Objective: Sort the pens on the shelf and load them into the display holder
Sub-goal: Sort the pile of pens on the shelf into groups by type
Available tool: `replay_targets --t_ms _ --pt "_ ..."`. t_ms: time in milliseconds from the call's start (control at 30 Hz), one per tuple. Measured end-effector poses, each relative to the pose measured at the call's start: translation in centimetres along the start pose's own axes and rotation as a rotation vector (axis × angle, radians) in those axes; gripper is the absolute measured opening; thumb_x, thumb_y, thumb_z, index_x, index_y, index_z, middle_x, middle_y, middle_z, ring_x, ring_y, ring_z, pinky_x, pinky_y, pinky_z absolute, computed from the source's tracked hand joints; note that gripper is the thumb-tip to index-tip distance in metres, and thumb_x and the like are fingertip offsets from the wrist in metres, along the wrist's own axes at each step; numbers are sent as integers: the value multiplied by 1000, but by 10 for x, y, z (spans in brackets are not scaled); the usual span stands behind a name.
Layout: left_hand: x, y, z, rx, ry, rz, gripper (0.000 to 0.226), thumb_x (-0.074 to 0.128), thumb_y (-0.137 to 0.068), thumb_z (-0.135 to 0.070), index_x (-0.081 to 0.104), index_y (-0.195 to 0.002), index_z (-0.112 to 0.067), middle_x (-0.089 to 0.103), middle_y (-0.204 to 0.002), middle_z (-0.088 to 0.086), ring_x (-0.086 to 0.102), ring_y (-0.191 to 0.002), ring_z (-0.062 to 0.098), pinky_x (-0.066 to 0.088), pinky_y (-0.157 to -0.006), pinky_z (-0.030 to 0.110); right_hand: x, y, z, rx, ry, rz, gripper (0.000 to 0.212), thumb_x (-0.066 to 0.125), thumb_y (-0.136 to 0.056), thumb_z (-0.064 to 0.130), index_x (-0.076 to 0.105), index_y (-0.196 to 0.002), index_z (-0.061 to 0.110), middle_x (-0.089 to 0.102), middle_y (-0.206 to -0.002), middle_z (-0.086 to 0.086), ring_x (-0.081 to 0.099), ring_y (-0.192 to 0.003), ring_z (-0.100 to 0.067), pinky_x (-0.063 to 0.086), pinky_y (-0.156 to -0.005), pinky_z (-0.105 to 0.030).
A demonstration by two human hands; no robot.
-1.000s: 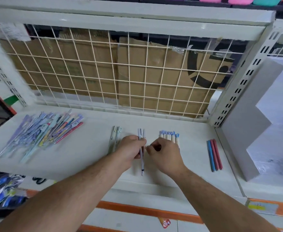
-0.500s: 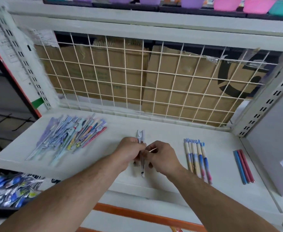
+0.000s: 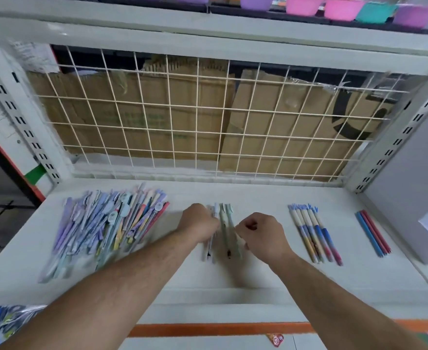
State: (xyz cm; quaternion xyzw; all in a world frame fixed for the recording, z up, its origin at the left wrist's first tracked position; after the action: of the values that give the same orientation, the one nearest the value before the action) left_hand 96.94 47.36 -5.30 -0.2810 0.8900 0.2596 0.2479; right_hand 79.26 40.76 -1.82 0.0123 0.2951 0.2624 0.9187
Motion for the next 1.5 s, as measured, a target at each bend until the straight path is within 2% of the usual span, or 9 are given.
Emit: replay_targets --t_ms 233,433,500,567,867,1033,1233,1367,1500 --pt "6 -2 -9 108 20 58 11 51 -74 -1 52 -66 -9 54 -68 19 56 -65 30 50 -61 40 3 6 -3 7 17 -27 8 68 -83 19 69 -76 20 71 -67 7 70 -66 -18 45 -51 -19" --pt "-2 12 -1 126 23 15 16 51 -71 -15 46 -57 -19 45 -57 3 42 -54 24 34 -55 26 6 -5 8 -76 85 -2 11 65 -86 19 68 -76 22 70 -71 7 69 -69 -18 48 -57 -23" --pt "-12 16 7 113 -29 -42 6 55 -77 -21 60 -74 -22 61 -72 -3 58 -64 20 41 -53 24 10 -7 16 -144 165 -2 13 63 -87 20 66 -76 24 69 -72 8 68 -70 -15 50 -60 -23" --pt "-27 19 17 121 -149 -149 15 58 -81 -28 63 -94 -24 66 -92 -9 63 -81 13 47 -58 24 16 -8 24 -223 273 -3 12 60 -88 22 66 -79 25 69 -76 10 65 -74 -12 52 -64 -24" --pt "-84 39 39 173 -773 -586 38 58 -84 -38 62 -115 -16 65 -115 5 55 -111 27 42 -93 37 43 -9 46 -440 491 85 17 52 -93 26 67 -96 17 65 -98 2 62 -88 -21 54 -75 -34" --pt "-93 31 54 22 -863 -509 50 59 -86 -55 58 -114 -13 65 -111 9 59 -103 28 45 -87 37 47 -13 49 -470 465 137 14 53 -91 24 66 -94 19 64 -98 2 62 -88 -21 54 -77 -35" --pt "-96 23 55 -36 -815 -489 52 67 -84 -53 58 -113 -10 64 -110 11 60 -102 28 46 -79 33 42 -23 49 -468 435 160 11 55 -91 24 65 -94 23 65 -100 6 60 -91 -17 51 -79 -31" --pt "-92 17 51 -89 -782 -392 41 68 -86 -44 60 -112 -13 67 -110 8 65 -102 28 43 -70 30 39 -26 45 -450 433 177 11 55 -92 26 66 -93 23 65 -100 6 61 -92 -18 52 -81 -32" --pt "-90 13 45 -130 -850 -282 23 60 -90 -32 63 -110 -20 68 -113 5 64 -104 26 48 -73 32 37 -29 43 -434 401 179 10 56 -92 27 66 -91 25 65 -98 8 61 -87 -17 54 -79 -34"
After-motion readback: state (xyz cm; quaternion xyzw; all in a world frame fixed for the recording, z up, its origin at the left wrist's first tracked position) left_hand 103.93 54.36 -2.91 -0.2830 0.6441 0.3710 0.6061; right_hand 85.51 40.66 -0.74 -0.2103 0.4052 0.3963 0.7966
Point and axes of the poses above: each hand's wrist, its own y-axis away from the middle knuckle, its own x-axis out of the palm, z = x × y, the point moved 8 cm from there along -y, towards the middle knuckle
